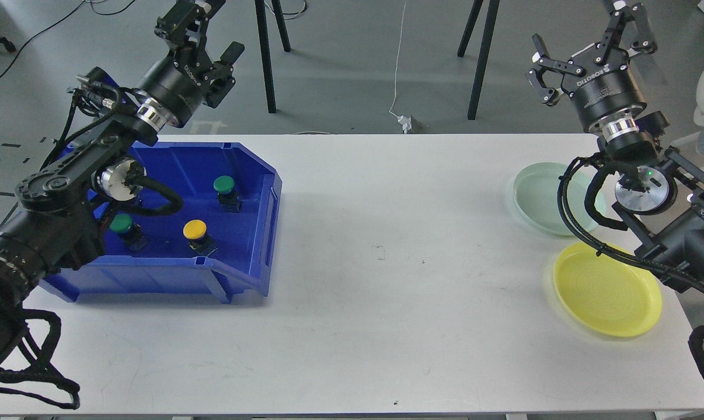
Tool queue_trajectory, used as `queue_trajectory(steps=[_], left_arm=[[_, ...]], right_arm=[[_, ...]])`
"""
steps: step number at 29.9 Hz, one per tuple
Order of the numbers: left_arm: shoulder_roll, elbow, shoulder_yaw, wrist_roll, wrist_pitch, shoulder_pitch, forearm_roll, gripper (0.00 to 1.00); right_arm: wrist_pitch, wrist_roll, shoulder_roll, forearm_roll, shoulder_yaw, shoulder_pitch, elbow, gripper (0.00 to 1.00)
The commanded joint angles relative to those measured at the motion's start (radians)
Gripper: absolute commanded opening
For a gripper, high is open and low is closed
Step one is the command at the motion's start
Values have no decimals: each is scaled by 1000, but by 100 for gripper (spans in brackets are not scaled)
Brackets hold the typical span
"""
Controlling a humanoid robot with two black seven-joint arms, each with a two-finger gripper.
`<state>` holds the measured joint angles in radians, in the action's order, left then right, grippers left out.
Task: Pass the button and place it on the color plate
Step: 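Move the left gripper over the blue bin toward the yellow button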
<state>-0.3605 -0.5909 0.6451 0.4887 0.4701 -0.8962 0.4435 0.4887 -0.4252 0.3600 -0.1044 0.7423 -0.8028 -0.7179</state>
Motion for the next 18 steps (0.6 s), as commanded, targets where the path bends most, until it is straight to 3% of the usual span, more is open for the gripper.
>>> queue_trajectory(steps=[1,9,10,11,18], left_arm=[[-31,0,8,0,19,5,-68,87],[-32,8,77,0,19,7,-149,88],[-29,-1,88,0,19,7,-158,98],[-19,-18,97,0,19,5,-164,100],[-101,-415,174,0,19,83,-154,100]], right_arm=[[0,0,-3,0,0,16,9,99],[0,-4,-6,-1,14,14,-2,99],[0,-4,-6,-1,14,11,-2,99],[0,-4,-6,-1,14,10,-2,99],[0,-6,7,0,16,20,-97,99]])
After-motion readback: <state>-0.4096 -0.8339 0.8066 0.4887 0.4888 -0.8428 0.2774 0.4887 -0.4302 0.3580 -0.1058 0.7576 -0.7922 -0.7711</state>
